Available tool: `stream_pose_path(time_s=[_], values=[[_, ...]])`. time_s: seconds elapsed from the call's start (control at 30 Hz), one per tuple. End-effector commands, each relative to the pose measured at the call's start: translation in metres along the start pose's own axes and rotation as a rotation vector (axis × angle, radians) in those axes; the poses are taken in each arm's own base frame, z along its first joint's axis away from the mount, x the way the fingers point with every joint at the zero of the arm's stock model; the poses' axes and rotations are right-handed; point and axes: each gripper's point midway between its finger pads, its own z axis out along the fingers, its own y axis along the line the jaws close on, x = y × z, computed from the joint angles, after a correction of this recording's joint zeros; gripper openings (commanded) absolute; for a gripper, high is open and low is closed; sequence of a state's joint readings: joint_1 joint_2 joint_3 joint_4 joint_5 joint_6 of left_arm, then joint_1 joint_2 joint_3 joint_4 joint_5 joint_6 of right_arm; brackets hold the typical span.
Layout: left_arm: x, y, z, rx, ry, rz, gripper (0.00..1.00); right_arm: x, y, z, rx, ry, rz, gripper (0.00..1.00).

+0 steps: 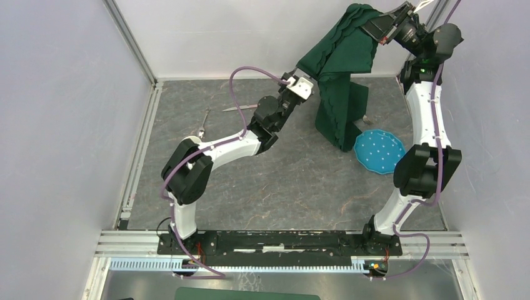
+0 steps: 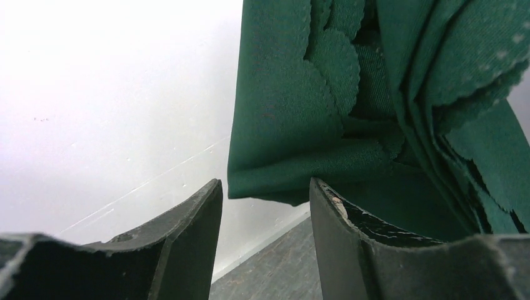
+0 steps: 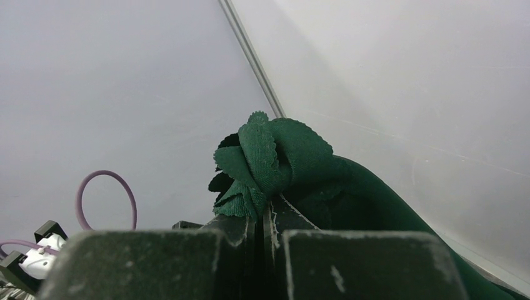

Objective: Set the dinner table for one person
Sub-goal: Flatten out the napkin at the center of the board.

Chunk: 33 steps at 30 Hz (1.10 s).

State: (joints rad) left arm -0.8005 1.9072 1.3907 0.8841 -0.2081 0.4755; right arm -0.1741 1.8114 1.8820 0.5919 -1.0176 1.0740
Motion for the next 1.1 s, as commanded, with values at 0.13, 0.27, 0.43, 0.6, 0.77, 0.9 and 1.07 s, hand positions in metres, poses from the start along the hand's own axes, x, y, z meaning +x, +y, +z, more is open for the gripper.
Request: stream_pose_path(time_s=[0.13,0.27,0.43,0.6,0.77,0.9,1.07], values=[[-0.033,0.006,0.014,-0.043,-0.13,0.047,0.61,-0.027,0.064,-0.005,-0.101,-0.082,-0.158,0.0],[-0.03,-0.004,0.016,0.0,-0.127,0.056,0.6,-0.022,0.068,-0.008,-0.101,-0.076,-0.16,0.0],[-0.015,-0.022,0.003,0.054,-0.075,0.065,0.57,-0.016,0.067,-0.011,-0.091,-0.068,-0.15,0.0],[0.0,-0.041,-0.018,0.094,-0.027,0.107,0.55,-0.005,0.068,-0.017,-0.082,-0.06,-0.149,0.0],[0.003,-0.042,-0.024,0.086,-0.009,0.122,0.55,-0.004,0.067,-0.018,-0.073,-0.067,-0.143,0.0],[-0.001,-0.032,-0.02,0.04,-0.011,0.137,0.56,-0.012,0.071,-0.015,-0.086,-0.08,-0.143,0.0],[-0.003,-0.015,-0.017,-0.057,-0.008,0.161,0.56,-0.014,0.077,-0.014,-0.094,-0.082,-0.149,0.0]])
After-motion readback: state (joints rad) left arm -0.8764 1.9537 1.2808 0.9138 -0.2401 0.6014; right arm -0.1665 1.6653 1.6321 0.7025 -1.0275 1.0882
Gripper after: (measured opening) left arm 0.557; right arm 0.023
